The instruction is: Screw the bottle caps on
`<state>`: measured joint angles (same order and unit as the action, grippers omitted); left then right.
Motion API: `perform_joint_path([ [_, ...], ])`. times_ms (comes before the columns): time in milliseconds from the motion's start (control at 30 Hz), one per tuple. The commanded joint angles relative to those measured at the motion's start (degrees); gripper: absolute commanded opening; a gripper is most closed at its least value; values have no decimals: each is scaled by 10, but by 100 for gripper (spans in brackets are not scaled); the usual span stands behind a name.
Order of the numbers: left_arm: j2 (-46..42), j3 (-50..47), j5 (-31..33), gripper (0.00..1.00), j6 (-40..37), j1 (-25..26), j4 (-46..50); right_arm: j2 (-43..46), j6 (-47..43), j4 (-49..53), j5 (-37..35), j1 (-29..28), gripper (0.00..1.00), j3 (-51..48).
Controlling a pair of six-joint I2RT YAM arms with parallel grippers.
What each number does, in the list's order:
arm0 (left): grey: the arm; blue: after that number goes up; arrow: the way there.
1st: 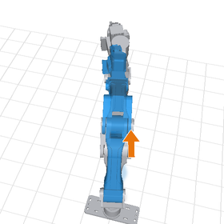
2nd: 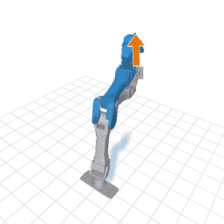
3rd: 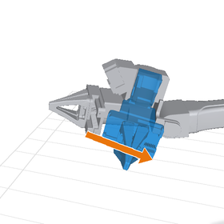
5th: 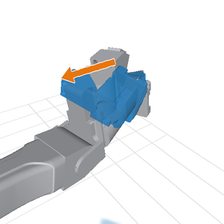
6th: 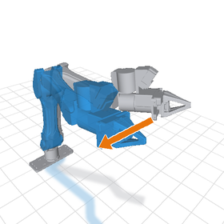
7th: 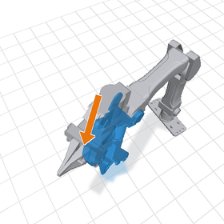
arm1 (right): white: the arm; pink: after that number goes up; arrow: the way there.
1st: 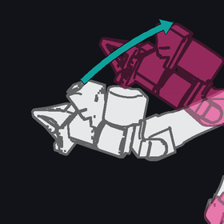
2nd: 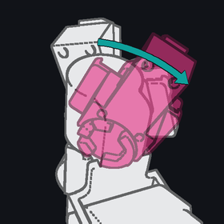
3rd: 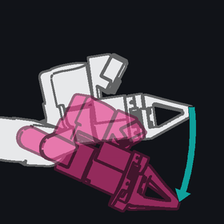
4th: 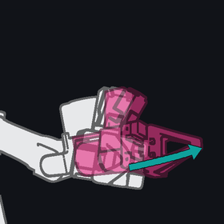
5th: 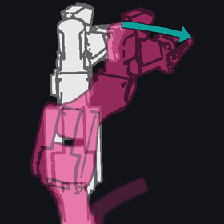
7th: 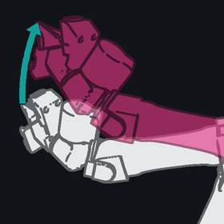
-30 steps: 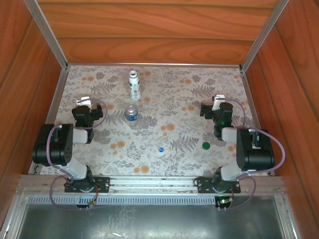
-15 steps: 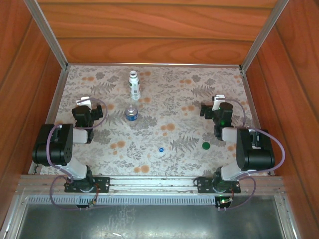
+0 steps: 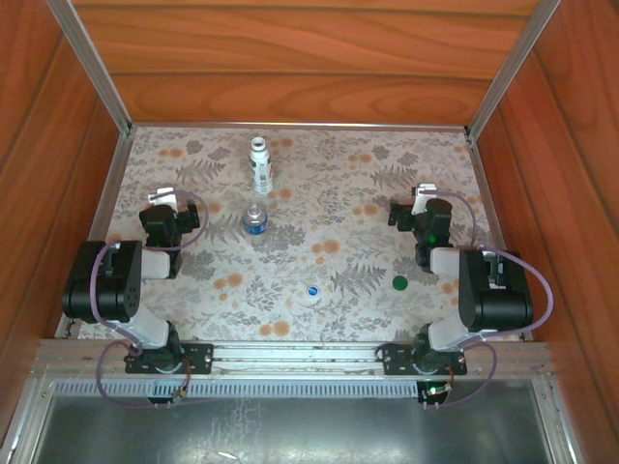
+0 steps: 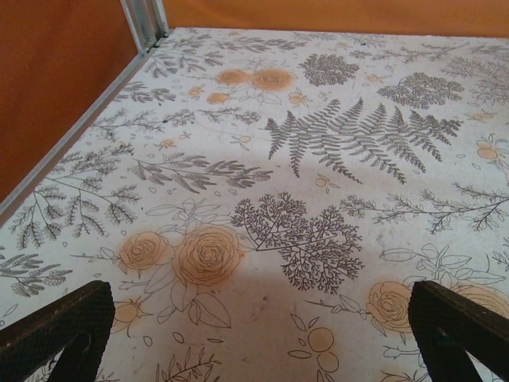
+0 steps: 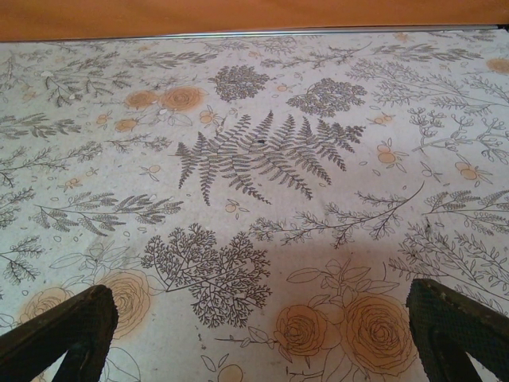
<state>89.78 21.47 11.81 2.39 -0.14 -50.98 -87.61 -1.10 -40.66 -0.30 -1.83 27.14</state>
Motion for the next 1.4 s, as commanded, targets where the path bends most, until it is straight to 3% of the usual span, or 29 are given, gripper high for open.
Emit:
perform_joint_path([
  [0,-37,-7,9,100,-6,4,-9,10,-14,4,27,2,100,0],
  [233,-136,-27,33,100,-28,25,24,120,-21,87,25,-2,100,-11],
  [400,-226,-20,44,100,-79,80,53,217,-27,166,39,-26,100,3],
  [700,-339,32,-61,100,-116,214,162,334,-75,318,101,-155,100,59],
  [1000,-333,53,-131,100,-118,320,206,339,-93,400,182,-279,100,118],
  [1200,-303,45,-160,100,-81,324,205,324,-103,397,261,-342,100,129],
  [1367,-283,34,-156,100,-62,324,194,297,-95,368,259,-360,100,127],
])
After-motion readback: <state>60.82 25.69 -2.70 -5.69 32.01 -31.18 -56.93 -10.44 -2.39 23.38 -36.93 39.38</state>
